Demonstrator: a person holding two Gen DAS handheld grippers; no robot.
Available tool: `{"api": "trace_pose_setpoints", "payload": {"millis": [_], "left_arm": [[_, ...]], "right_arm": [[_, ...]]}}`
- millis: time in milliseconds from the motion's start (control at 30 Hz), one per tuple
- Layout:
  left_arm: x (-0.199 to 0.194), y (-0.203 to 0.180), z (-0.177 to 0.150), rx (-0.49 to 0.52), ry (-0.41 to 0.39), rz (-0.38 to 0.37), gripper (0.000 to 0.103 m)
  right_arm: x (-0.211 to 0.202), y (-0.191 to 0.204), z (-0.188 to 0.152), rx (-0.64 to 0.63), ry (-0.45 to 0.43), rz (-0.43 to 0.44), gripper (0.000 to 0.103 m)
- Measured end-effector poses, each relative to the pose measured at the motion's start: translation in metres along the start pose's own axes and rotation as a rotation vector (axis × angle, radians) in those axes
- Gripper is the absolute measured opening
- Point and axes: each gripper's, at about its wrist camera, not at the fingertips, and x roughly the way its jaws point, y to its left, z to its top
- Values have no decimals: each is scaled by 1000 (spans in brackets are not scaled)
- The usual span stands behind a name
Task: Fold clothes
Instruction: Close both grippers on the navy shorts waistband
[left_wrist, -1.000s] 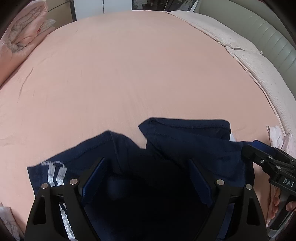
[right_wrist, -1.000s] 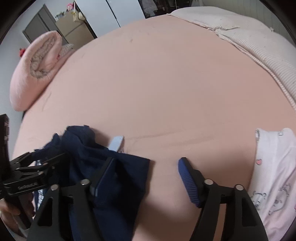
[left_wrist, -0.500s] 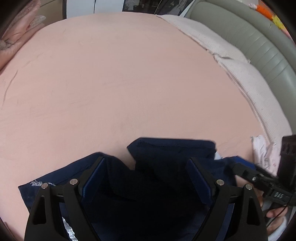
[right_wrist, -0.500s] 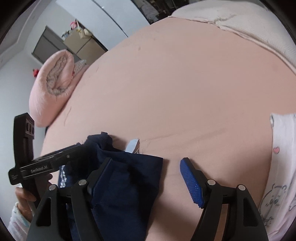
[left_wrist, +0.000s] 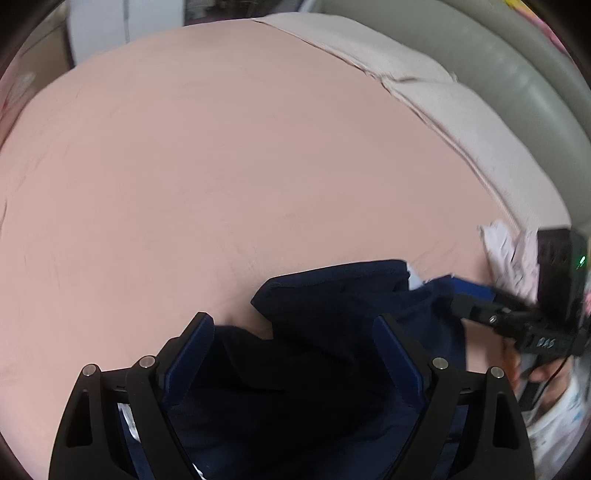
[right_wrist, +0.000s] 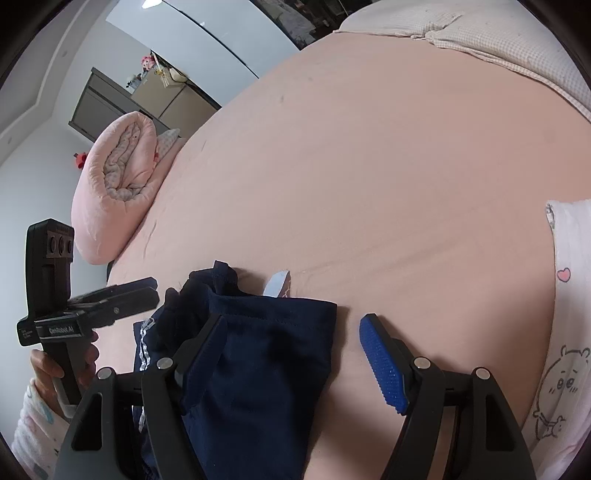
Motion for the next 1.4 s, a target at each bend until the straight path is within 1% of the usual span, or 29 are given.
{"api": "trace_pose_setpoints", "payload": {"millis": [167, 233, 267, 300, 367, 433, 467, 500, 533, 600, 633, 667, 700, 733, 767, 800, 833, 933, 967, 1033, 1100, 1133, 1167, 1200, 1233, 1333, 1400], "left_arm": [[7, -3, 4, 58, 34, -8, 88], [15, 2, 2, 20, 51, -50, 88], [19, 5, 0, -5, 62, -79, 88], [20, 6, -2, -19, 54, -94, 88], [21, 7, -4, -37, 25, -113, 88], [20, 12, -7, -71, -3, -143, 88], [20, 16, -8, -91, -11, -160, 89], [20, 20, -7, -115, -18, -185, 92], [21, 19, -5, -128, -22, -194, 94], [26, 15, -2, -144, -26, -199, 101], [28, 13, 0, -153, -29, -201, 103], [30, 11, 1, -161, -31, -203, 103], [32, 9, 3, -169, -33, -206, 103], [34, 7, 5, -177, -36, -208, 103], [37, 3, 5, -169, -38, -193, 103], [37, -1, 5, -169, -44, -170, 103], [37, -6, 5, -173, -52, -147, 103], [36, -10, 4, -171, -64, -121, 102], [36, -12, 4, -169, -68, -113, 99], [34, -14, 3, -167, -77, -88, 86], [35, -14, 7, -184, -89, -87, 49], [34, -10, 7, -204, -90, -96, 44], [33, -7, 7, -223, -90, -105, 42], [33, -5, 7, -234, -92, -106, 41], [34, -4, 6, -240, -95, -105, 39], [34, -1, 5, -260, -103, -101, 31], [35, 1, 4, -273, -108, -99, 22]], "right_arm": [[-1, 0, -2, 9, -3, 10, 74], [-2, 0, -4, 15, 1, 37, 72], [1, 1, -5, 26, 9, 64, 68], [4, 0, -7, 50, 18, 110, 67], [9, -2, -9, 79, 18, 133, 67], [10, -9, -11, 117, -1, 170, 66], [11, -13, -10, 137, 0, 176, 61], [12, -18, -10, 158, 2, 180, 53], [13, -22, -9, 178, 4, 184, 49], [15, -31, -9, 205, 15, 182, 34], [15, -34, -9, 215, 16, 188, 32], [15, -38, -9, 225, 16, 195, 27], [15, -42, -10, 235, 14, 202, 20], [16, -45, -10, 240, 16, 197, 16], [17, -46, -10, 241, 17, 194, 9], [18, -49, -10, 244, 19, 194, 5], [18, -51, -10, 252, 22, 203, 5], [21, -54, -8, 271, 34, 225, 4], [23, -53, -7, 267, 36, 222, 4], [24, -51, -6, 258, 35, 217, 4], [24, -51, -6, 255, 30, 218, 4], [24, -50, -6, 253, 25, 222, 4], [23, -50, -6, 250, 22, 224, 4], [22, -51, -6, 247, 20, 226, 8], [21, -50, -7, 246, 19, 228, 9], [20, -46, -6, 235, 21, 211, 14], [20, -45, -6, 226, 20, 223, 26]]}}
